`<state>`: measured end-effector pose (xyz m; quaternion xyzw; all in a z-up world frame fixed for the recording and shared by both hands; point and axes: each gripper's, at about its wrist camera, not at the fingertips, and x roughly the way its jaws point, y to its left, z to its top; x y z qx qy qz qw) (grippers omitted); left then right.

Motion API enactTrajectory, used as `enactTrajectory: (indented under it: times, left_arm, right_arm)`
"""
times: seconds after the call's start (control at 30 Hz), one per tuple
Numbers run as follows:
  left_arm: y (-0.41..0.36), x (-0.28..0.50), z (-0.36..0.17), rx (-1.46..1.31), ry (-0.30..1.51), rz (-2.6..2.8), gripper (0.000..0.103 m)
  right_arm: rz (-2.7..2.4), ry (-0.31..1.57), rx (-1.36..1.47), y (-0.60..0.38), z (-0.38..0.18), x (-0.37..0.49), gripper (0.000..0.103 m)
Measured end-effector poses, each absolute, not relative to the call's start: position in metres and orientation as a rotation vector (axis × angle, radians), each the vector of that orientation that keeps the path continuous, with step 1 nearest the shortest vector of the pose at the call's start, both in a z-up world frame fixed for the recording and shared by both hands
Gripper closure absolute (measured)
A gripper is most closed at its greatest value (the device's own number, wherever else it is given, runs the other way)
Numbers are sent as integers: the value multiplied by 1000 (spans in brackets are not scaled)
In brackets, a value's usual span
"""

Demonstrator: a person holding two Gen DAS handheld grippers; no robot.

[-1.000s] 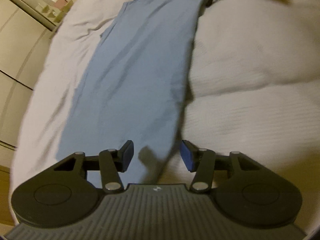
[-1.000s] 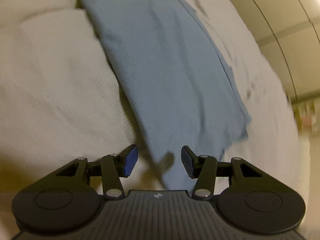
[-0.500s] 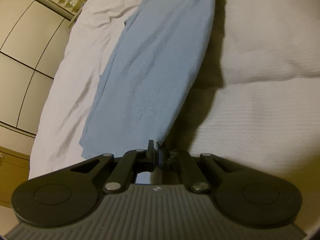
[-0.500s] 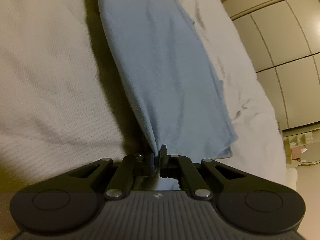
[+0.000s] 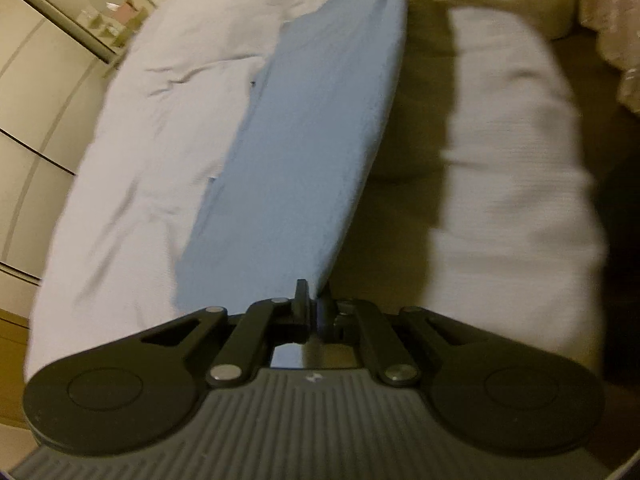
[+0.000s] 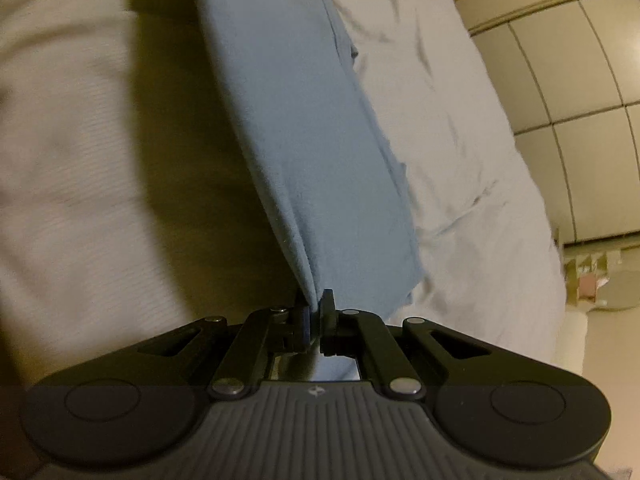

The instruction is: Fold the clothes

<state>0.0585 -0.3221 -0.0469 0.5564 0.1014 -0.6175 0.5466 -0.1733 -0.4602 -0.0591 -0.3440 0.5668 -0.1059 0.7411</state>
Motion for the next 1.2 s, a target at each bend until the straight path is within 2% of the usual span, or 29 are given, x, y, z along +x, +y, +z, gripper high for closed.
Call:
enactTrajectory:
  times: [0.2, 0.3, 0.33, 0.4, 0.43, 0.6, 0.77, 0.87, 1.0, 1.13, 1.2]
  left_arm:
    - [-276, 16, -57, 1308, 341, -1503, 101]
    - [-273, 27, -59, 1292, 416, -1502, 96]
    - [-270, 32, -57, 1277, 447, -1500, 91]
    - [-263, 43, -53, 1246, 508, -1496, 76]
    - [-260, 49, -51, 1232, 534, -1493, 70]
    - [-253, 100, -44, 1311, 426, -1456, 68]
    - [-259, 152, -50, 1423, 155, -1494, 59]
    - [-264, 181, -62, 1474, -75, -1570, 52]
    - [-262, 214, -88, 1513, -403, -1757, 50]
    - [-254, 240, -113, 1524, -763, -1922, 40]
    - [-256, 249, -120, 1502, -893, -1939, 40]
  right_arm:
    - [-251, 1293, -704, -421, -70, -201, 102]
    - [-271, 1303, -696, -412, -80, -205, 102]
    - [-278, 1309, -694, -410, -84, -206, 97]
    - [-287, 1336, -692, -411, -91, -206, 66]
    - [-302, 1344, -681, -411, -91, -208, 61]
    - [-388, 1378, -595, -408, -84, -214, 61]
    - [-484, 1358, -440, -374, -57, -199, 61]
    - [-554, 1328, -337, -342, -42, -177, 61]
    - [-705, 1262, -135, -308, -23, -117, 58]
    - [-777, 1192, 70, -265, -14, -47, 56]
    - [-754, 1177, 106, -240, -13, -15, 55]
